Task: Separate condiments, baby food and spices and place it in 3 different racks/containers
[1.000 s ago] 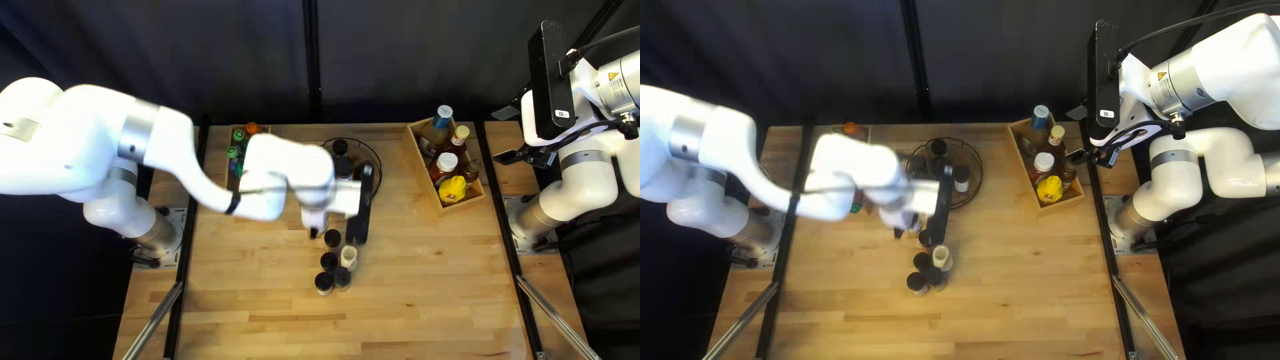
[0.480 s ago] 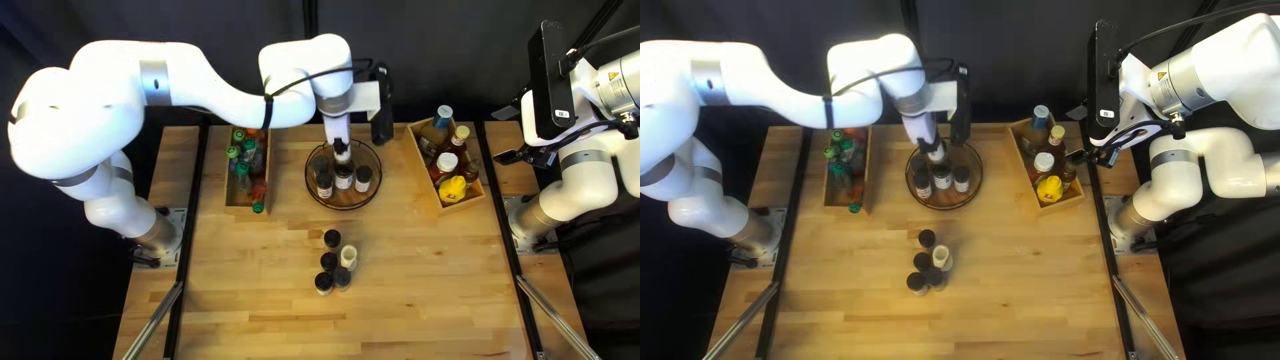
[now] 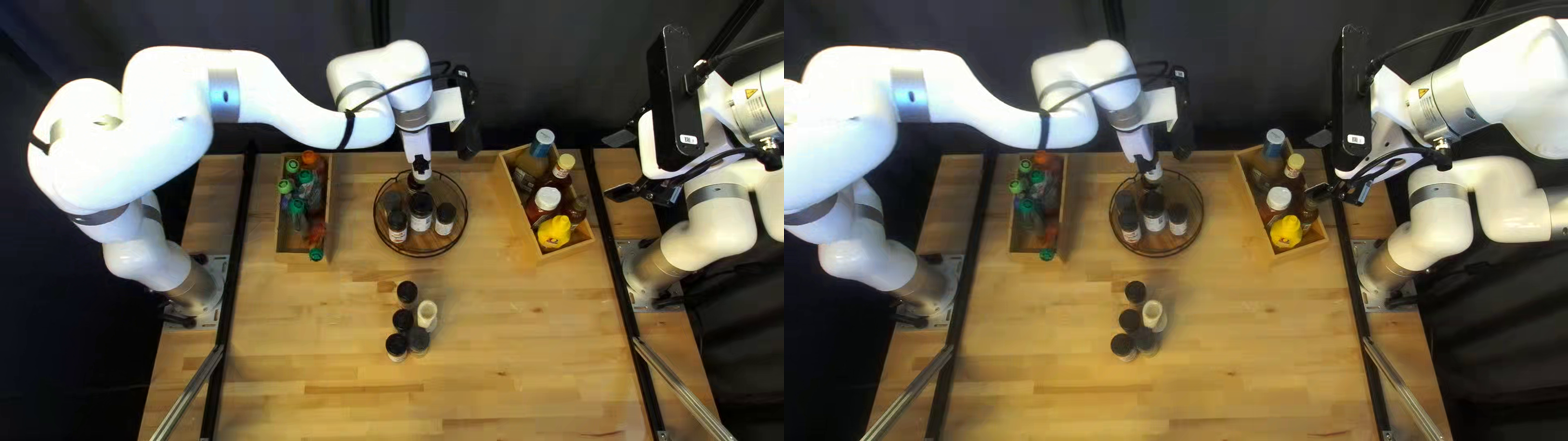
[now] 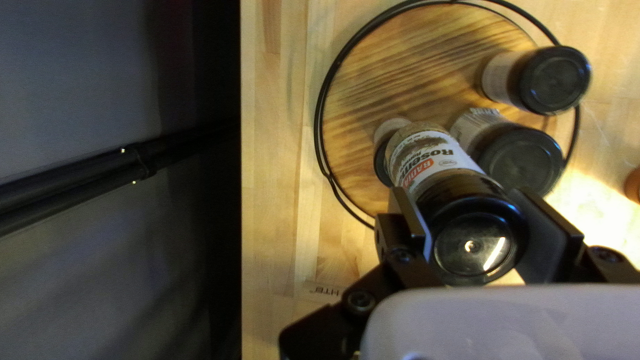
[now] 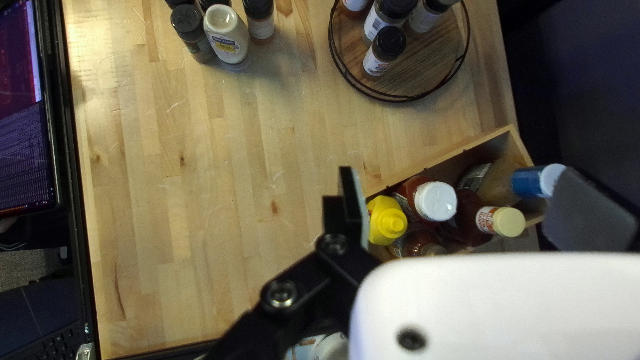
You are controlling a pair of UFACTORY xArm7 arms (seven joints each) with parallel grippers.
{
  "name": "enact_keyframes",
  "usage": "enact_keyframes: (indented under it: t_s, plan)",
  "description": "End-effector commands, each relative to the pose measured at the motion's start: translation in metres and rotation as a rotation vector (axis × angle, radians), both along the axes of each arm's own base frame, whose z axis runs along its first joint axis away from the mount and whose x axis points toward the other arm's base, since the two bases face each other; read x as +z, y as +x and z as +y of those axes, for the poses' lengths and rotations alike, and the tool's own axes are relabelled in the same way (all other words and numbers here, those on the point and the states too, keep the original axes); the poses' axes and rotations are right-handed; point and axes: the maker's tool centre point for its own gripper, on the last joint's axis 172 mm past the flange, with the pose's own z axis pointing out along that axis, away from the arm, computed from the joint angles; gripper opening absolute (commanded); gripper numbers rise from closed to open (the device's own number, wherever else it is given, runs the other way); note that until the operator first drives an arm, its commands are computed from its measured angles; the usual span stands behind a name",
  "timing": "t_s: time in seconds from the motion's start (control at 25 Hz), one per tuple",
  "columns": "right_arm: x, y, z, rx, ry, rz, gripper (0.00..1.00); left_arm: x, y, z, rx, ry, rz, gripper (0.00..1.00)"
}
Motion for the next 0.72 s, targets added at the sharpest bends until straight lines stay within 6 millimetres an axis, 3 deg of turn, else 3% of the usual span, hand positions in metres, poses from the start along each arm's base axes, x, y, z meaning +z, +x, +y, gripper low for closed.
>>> enact_keyframes:
  t_s: [0.04,0.36,0.52,0.72]
  plan:
    - [0.000,0.000,0.000,0.000,0.000,0.000,1.00,-0.018,0.015,-0.001,0.046,0.004,0.003,0.00]
    - [0.000,0.000,0.000,0.000,0.000,0.000,1.00,-0.045,0.032,-0.004,0.117,-0.016,-0.012,0.00]
    - [0.000,0.000,0.000,0.000,0.000,0.000,1.00,-0.038,0.031,-0.006,0.107,-0.029,-0.029,0.00]
    - [0.000,0.000,0.000,0.000,0.000,0.000,1.00,-0.015,0.027,-0.016,0.088,-0.026,-0.046,0.00]
